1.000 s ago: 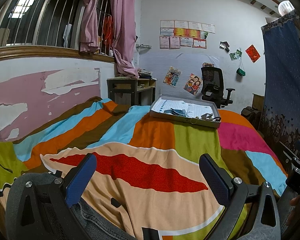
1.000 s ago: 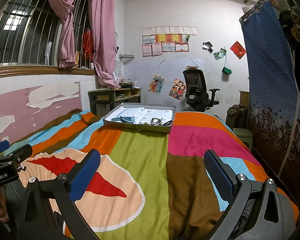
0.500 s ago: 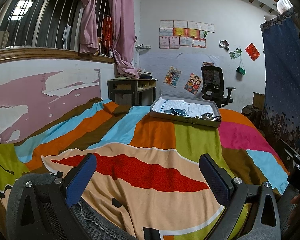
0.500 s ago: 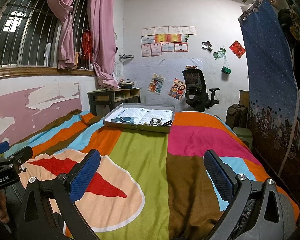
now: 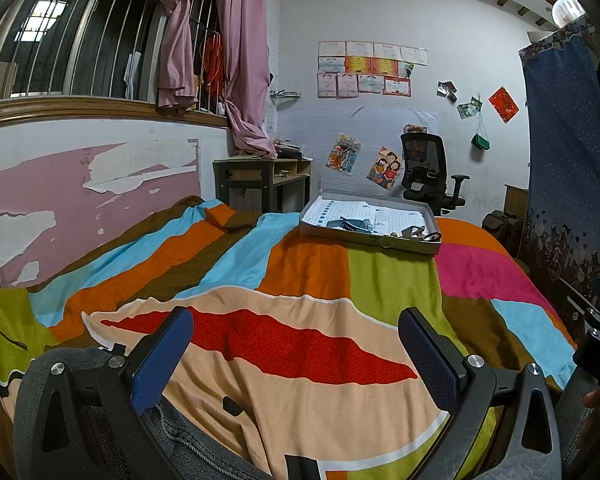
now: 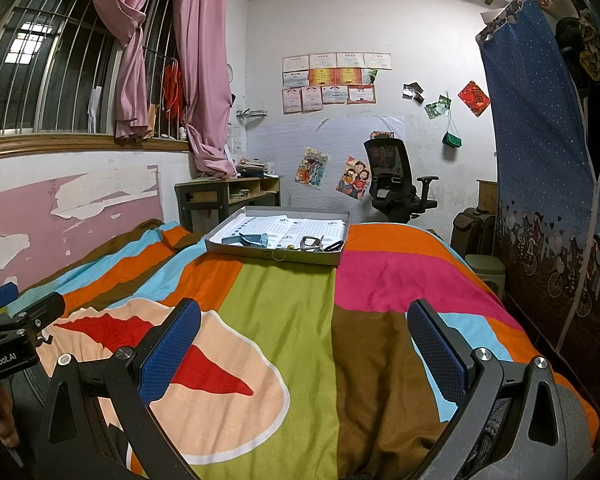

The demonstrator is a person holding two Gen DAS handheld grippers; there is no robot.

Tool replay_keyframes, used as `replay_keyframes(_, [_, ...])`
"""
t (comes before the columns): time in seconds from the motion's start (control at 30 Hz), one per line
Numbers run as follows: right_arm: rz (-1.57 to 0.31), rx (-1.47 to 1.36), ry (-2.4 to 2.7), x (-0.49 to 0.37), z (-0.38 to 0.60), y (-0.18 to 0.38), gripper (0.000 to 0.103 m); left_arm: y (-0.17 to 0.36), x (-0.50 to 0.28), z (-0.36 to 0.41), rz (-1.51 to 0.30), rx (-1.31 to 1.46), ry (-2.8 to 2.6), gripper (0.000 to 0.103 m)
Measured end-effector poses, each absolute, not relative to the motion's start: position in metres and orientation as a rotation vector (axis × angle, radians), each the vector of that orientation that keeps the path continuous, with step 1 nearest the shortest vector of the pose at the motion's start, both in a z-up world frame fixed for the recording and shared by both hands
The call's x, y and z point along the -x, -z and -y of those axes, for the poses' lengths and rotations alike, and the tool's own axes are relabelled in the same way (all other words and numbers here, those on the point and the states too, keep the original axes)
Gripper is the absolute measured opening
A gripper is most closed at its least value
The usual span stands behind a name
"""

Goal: Organize jewelry

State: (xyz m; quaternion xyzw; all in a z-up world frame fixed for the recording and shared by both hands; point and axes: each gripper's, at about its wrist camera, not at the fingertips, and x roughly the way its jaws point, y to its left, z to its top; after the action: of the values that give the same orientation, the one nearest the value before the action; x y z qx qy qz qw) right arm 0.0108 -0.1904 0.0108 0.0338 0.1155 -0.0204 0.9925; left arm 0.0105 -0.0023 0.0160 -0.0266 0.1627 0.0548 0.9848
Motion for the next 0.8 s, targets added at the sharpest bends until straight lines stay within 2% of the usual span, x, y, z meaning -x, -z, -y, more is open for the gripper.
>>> replay_keyframes(0.8, [-0.233,-0.070,0.043,-0.010,0.190,-0.011,0.102,-0.019,-0.011,-0.012,-0.309,0.030,-0.140,0.103])
